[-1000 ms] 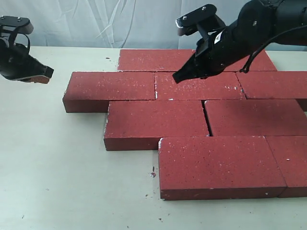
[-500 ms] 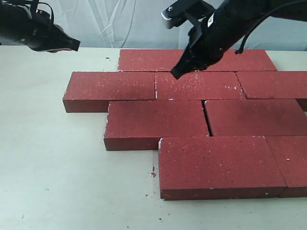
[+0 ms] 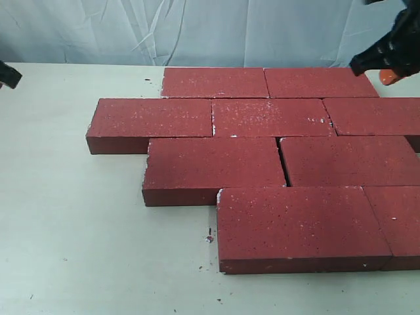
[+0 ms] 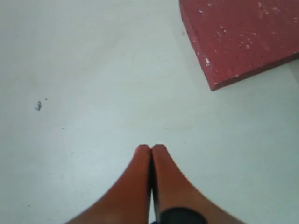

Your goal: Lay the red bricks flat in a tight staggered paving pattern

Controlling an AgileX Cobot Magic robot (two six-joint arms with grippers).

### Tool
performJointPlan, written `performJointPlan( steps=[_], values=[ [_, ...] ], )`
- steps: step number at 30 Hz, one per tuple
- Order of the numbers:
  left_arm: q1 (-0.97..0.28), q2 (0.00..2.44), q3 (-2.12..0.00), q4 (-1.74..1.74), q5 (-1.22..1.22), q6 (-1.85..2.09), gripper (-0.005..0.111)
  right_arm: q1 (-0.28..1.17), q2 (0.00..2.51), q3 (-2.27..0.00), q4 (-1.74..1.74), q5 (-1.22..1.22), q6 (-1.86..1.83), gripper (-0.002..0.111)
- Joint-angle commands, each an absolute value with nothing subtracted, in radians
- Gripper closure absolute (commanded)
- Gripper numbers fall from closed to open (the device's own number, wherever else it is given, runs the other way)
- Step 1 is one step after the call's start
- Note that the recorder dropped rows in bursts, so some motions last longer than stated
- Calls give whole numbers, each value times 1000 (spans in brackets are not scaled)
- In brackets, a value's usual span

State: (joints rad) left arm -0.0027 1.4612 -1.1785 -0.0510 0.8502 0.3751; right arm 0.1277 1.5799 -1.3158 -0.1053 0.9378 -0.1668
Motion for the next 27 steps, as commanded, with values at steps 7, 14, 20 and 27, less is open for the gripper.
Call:
performJointPlan(
  steps=[7,14,20,27],
  values=[
    [-3,1237,-991,-36,575,335,107,59,1323,-1102,-111,728,-129,109],
    [-49,1073,-841,-36,428,341,107,59,1199,-989,-111,615,-129,109],
    [-75,918,-735,-36,354,341,107,59,1108,-873,-107,479,-129,109],
    [-102,735,-610,-36,275,341,107,59,1047,-773,-96,356,-129,109]
  ],
)
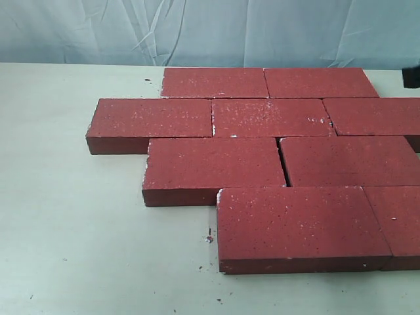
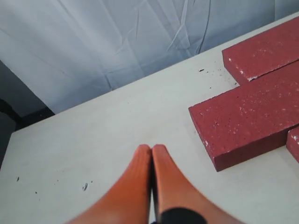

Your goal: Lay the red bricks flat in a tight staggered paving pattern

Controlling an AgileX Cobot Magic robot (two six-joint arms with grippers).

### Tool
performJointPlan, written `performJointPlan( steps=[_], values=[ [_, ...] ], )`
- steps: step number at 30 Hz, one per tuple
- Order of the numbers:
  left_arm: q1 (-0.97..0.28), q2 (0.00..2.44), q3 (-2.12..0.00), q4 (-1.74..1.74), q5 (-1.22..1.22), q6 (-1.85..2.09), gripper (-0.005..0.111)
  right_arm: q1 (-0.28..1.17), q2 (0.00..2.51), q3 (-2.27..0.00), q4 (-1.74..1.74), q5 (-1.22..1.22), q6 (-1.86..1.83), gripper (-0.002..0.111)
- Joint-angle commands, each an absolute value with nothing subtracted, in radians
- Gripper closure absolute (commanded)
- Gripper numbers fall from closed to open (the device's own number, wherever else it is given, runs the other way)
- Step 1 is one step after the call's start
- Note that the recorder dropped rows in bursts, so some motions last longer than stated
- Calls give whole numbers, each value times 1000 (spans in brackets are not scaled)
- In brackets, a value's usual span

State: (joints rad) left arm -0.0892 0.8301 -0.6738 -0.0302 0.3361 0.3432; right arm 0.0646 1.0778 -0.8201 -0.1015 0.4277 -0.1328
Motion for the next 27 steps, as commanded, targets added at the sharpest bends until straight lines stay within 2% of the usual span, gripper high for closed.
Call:
performJointPlan(
  steps=[1,12,27],
  values=[
    [-102,711,-597,-36,265,341,107,59,1040,-763,-96,343,-126,109],
    [-102,497,-507,-131,247,339,107,59,988,-731,-53,304,-126,109],
    [-102,436,-507,-179,251,339,107,59,988,-731,-51,304,-126,109]
  ],
)
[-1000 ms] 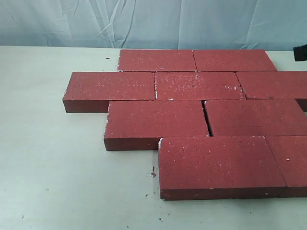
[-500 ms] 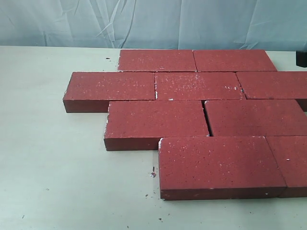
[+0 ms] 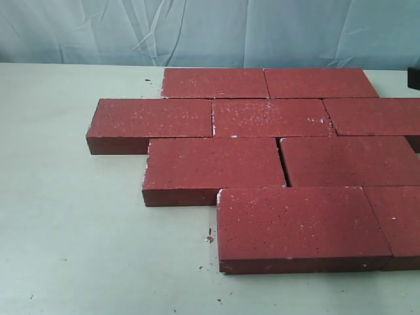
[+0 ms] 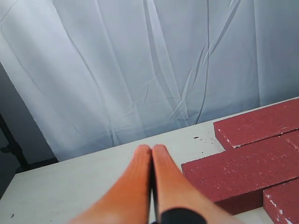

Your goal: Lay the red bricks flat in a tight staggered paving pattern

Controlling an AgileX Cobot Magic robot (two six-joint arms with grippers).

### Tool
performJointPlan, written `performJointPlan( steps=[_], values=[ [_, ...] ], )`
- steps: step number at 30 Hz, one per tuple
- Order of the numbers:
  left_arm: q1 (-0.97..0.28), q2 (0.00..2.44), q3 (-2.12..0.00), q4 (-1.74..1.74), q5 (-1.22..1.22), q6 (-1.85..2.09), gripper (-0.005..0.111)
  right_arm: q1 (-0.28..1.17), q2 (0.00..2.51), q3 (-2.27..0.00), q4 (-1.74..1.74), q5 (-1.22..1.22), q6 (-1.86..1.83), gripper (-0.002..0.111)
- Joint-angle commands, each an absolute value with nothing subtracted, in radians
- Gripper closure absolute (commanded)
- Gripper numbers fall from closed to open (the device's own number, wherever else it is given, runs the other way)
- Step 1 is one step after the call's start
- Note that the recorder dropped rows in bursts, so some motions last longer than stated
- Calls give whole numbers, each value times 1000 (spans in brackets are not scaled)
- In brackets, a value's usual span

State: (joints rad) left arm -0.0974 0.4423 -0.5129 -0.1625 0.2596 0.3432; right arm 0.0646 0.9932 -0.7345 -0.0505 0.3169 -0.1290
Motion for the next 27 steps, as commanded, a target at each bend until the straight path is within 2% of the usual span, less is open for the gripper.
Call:
performJointPlan(
  steps=[1,14,21,27],
  values=[
    [-102,436,-507,-179,251,339,107,59,988,-731,-51,304,-126,109],
    [-120,435,-507,-154,247,339,107,59,988,-731,-49,304,-126,109],
    [-120,419,-499,193,244,13,107,59,988,-731,-49,304,-126,109],
    [-120,339,-414,235,193,-7,107,59,988,-731,-49,304,-126,109]
  ],
)
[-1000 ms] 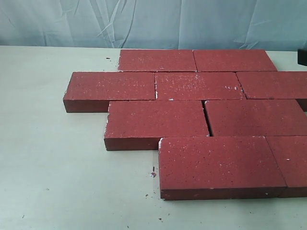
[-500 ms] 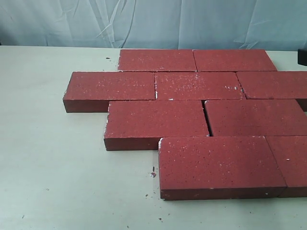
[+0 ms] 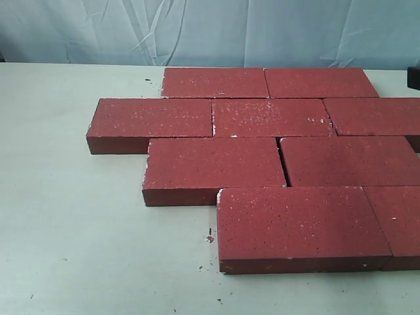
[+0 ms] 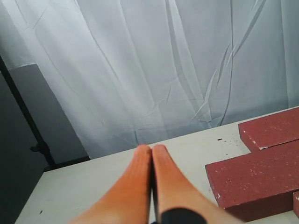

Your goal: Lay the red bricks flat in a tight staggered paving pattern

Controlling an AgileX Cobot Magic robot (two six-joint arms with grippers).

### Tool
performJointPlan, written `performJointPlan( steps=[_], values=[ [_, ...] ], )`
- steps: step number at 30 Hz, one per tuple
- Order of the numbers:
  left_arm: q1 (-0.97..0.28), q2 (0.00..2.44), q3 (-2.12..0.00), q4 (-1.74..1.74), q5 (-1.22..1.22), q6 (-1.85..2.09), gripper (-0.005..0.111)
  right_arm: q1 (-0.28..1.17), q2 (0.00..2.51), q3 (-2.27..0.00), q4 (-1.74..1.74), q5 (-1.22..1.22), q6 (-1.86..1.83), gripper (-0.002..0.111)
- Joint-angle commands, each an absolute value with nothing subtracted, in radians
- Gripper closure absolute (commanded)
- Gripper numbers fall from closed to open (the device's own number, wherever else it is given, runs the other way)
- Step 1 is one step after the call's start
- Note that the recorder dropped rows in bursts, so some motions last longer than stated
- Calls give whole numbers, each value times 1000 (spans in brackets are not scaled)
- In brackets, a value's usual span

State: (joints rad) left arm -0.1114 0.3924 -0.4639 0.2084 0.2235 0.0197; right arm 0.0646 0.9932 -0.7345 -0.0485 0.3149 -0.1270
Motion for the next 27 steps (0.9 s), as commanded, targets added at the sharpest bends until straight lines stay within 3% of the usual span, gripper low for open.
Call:
performJointPlan(
  steps=[1,27],
  values=[
    [-120,316,-394,230,193,-7,107,59,988,-731,-49,304,-126,109],
    [68,0,0,0,179,0,107,59,988,-731,-49,304,-126,109]
  ],
)
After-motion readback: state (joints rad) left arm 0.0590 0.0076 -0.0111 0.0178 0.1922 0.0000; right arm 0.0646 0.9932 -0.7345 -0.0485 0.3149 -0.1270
